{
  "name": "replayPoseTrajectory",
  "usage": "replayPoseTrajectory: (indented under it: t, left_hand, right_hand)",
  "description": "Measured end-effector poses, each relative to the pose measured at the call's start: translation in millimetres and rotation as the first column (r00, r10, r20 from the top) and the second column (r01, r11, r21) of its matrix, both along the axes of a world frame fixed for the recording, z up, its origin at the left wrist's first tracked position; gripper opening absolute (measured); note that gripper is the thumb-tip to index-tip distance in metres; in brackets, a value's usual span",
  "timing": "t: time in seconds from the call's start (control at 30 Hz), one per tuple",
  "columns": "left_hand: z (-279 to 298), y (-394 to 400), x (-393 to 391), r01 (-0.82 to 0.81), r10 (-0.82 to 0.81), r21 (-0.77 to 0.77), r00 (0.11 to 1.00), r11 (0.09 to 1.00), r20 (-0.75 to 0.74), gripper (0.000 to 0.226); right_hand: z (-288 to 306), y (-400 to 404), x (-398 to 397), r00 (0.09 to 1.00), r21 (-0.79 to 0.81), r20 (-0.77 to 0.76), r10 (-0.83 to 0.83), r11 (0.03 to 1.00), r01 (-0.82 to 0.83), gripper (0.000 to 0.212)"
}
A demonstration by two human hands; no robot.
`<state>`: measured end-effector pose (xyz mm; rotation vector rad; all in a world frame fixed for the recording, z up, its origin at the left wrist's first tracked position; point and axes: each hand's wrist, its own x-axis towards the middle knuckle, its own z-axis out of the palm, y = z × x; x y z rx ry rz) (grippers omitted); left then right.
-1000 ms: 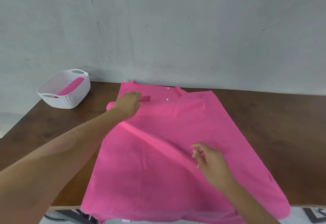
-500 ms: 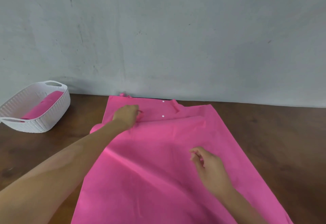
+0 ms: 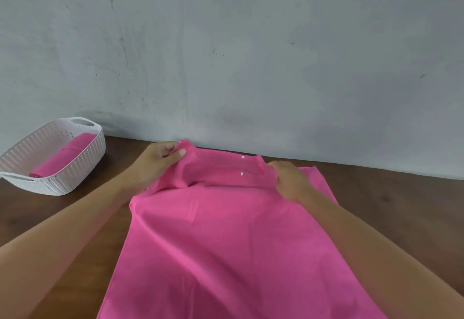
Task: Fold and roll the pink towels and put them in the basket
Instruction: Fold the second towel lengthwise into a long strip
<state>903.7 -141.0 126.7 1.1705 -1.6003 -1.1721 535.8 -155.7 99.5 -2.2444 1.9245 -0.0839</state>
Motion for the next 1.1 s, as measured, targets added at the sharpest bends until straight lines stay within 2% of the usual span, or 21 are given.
replayPoseTrajectory:
  t: [0.13, 0.2, 0.3, 0.37, 0.43, 0.6, 0.7, 0.77, 0.93, 1.03, 1.1]
  left_hand:
    - [0.2, -15.3, 21.9, -0.075, 0.077, 0.032, 0.996, 0.997, -0.049, 0.031]
    - [-11.2, -33.8, 32.9, -0.169, 0.168, 0.068, 0.986, 0.983, 0.019, 0.03]
    - [-35.8, -62.2, 46.6, -0.323, 0.31, 0.043, 0.932, 0.945, 0.189, 0.02]
    - [-53.7, -81.6, 54.2, -0.405, 0.381, -0.01, 0.852, 0.914, 0.359, 0.029]
    - [-64.3, -96.1, 55.4, -0.43, 0.397, -0.04, 0.789, 0.902, 0.469, 0.031]
    - [-78.7, -124.1, 48.3, -0.45, 0.382, -0.019, 0.734, 0.893, 0.562, 0.023]
    - [-83.2, -131.6, 43.5, -0.402, 0.315, -0.01, 0.701, 0.916, 0.641, 0.034]
    - [-84.1, -135.3, 42.0, -0.354, 0.287, -0.037, 0.689, 0.935, 0.665, 0.045]
    - [-83.2, -135.8, 42.7, -0.297, 0.25, -0.039, 0.716, 0.954, 0.652, 0.045]
    - [-78.4, -125.9, 39.7, -0.336, 0.318, -0.083, 0.743, 0.938, 0.589, 0.045]
    - [-72.9, -115.8, 35.5, -0.377, 0.377, -0.123, 0.736, 0.918, 0.562, 0.039]
  right_hand:
    - [-12.4, -29.8, -8.8, 0.969, 0.11, -0.239, 0.066, 0.993, -0.04, 0.064]
    - [-18.5, -35.5, -15.9, 0.947, 0.135, -0.31, 0.083, 0.99, -0.042, 0.062]
    - [-26.9, -38.6, -29.2, 0.921, 0.15, -0.376, 0.104, 0.987, -0.05, 0.06]
    - [-31.7, -39.0, -38.1, 0.929, 0.156, -0.355, 0.099, 0.987, -0.045, 0.057]
    - [-37.5, -39.0, -45.9, 0.954, 0.15, -0.289, 0.08, 0.988, -0.037, 0.053]
    - [-44.5, -38.4, -64.1, 0.973, 0.161, -0.22, 0.07, 0.986, -0.035, 0.026]
    - [-43.6, -39.7, -72.5, 0.971, 0.144, -0.229, 0.072, 0.989, -0.039, 0.029]
    - [-43.3, -39.7, -76.6, 0.96, 0.128, -0.264, 0.091, 0.99, -0.059, 0.024]
    - [-38.0, -36.4, -83.3, 0.926, -0.008, -0.354, 0.127, 0.99, -0.139, 0.024]
    - [-38.0, -31.7, -92.4, 0.873, -0.079, -0.476, 0.103, 0.984, -0.16, 0.035]
    - [-34.1, -27.3, -94.8, 0.819, -0.121, -0.567, 0.094, 0.973, -0.195, 0.034]
